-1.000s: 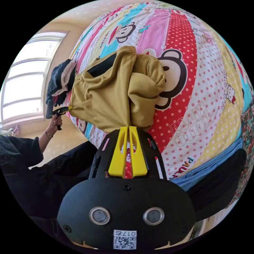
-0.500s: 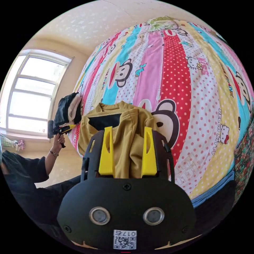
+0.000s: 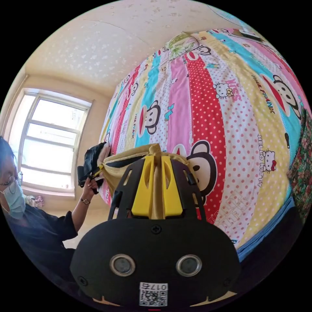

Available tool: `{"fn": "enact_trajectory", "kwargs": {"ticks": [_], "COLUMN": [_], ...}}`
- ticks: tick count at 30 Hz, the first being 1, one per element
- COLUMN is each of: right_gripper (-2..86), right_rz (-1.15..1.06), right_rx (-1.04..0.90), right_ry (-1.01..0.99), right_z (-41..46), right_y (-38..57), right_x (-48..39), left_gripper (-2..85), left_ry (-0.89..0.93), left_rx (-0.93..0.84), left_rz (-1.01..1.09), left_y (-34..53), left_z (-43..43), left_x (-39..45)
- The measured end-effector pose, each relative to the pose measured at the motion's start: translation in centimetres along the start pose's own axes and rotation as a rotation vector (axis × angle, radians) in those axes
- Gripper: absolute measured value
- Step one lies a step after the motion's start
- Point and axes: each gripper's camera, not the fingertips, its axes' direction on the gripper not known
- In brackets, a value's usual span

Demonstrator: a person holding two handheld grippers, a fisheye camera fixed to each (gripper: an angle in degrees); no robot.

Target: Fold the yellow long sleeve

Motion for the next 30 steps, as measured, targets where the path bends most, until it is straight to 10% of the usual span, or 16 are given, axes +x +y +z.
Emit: {"fn": "enact_trajectory", "kwargs": {"ticks": [6,19,30], "right_gripper": [1.4,0.5,0.5], "right_rz": [0.077,-0.603,-0.005], "right_rx": [0.071,-0.22,0.083], "right_ry": [-0.015,0.777,0.379], "right_z": [3.6,20.8,6.4], "right_y": [-0.6,15.5,17.2], "right_x": [0.0,-9.0,-0.4], "left_gripper": [8.6,16.8,5.3], "left_ry": [-0.007,0.101,0.213], "left_rx": [-0.014,0.06,0.066], "left_rz": [-0.206,-0.483,-0.323], "left_y": [-0.6,19.8,15.1], "left_z": [2.7,1.4,4.4], "left_x": [-5.7,-8.2,0.7]}}
